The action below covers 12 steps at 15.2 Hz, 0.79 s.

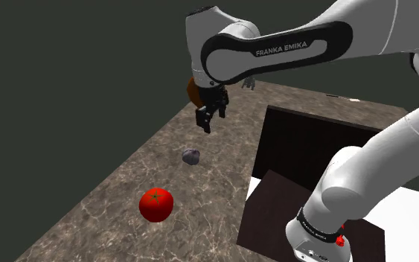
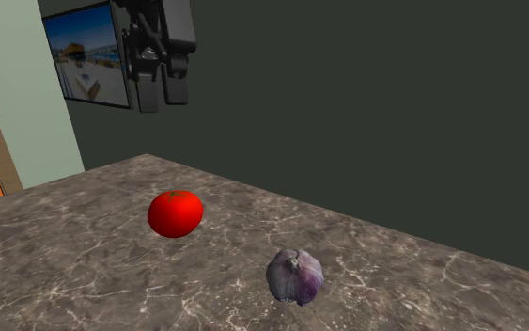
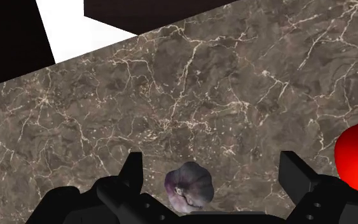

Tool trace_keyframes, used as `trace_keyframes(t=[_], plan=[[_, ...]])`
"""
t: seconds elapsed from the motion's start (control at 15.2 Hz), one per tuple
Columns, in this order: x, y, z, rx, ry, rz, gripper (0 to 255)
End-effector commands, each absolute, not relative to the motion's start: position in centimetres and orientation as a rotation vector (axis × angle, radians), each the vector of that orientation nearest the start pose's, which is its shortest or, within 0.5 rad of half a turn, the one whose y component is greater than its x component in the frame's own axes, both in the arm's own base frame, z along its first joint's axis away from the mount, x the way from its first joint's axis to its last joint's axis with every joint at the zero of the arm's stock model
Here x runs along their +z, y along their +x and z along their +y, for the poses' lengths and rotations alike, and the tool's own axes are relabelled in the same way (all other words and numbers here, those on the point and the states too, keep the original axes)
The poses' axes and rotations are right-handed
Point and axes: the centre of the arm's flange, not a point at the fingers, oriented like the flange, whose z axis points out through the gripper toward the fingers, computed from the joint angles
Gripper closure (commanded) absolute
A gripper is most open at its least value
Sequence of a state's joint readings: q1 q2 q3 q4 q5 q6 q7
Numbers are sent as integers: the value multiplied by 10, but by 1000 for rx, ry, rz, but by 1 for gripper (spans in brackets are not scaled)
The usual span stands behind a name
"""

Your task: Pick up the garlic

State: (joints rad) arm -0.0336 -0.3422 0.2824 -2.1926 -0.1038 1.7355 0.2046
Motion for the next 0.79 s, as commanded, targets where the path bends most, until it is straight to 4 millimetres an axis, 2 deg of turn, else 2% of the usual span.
trace_keyframes(t=[0.0,0.4,0.73], plan=[[492,450,119,192,-3403,-34,0],[425,520,142,361,-3531,95,0],[363,574,150,515,-3625,213,0]])
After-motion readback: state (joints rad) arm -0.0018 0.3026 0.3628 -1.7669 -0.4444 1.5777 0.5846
